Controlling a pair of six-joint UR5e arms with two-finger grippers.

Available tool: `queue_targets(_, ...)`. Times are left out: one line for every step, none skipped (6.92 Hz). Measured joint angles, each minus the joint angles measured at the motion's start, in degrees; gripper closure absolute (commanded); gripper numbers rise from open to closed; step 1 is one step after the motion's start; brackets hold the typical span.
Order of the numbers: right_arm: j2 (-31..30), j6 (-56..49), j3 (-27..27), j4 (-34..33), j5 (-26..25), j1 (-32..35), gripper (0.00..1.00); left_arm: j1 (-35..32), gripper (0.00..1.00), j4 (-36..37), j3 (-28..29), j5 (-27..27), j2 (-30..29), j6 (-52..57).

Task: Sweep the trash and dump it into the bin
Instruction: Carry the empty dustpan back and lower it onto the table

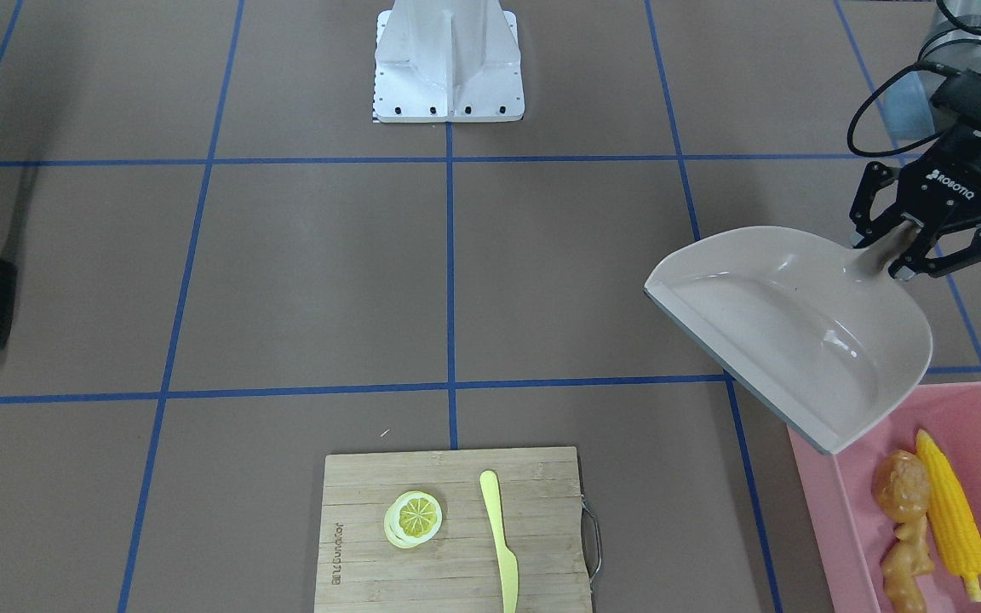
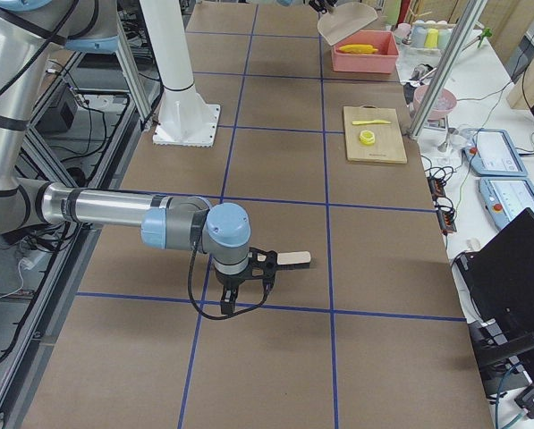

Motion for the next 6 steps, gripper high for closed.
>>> queue_targets(0.0,-0.4,0.0,-0.6,-0.5,1.7,0.0,1.9,1.0,1.3,-0.2,0.7,-0.1,3.1)
queue_targets(-0.2,-0.6,0.0,-0.7,-0.7,3.0,0.0,5.1,1.0,2.2,-0.9,0.8,0.0,4.3)
queue_targets(-0.2,-0.6,0.0,-0.8,-0.8,3.5,0.0,8.8,1.0,2.7,-1.9,0.9,0.1,4.8)
queue_targets(-0.1,-0.6,0.0,-0.8,-0.9,3.8,0.0,13.8,1.0,3.5,-2.6,0.9,0.2,5.0)
queue_targets(0.1,-0.6,0.0,-1.0,-0.8,4.0,0.0,18.6,1.0,5.0,-2.6,0.9,0.1,5.1)
queue_targets(0.2,-0.6,0.0,-1.4,-0.2,4.1,0.0,22.8,1.0,7.4,-2.4,0.9,-0.3,5.1)
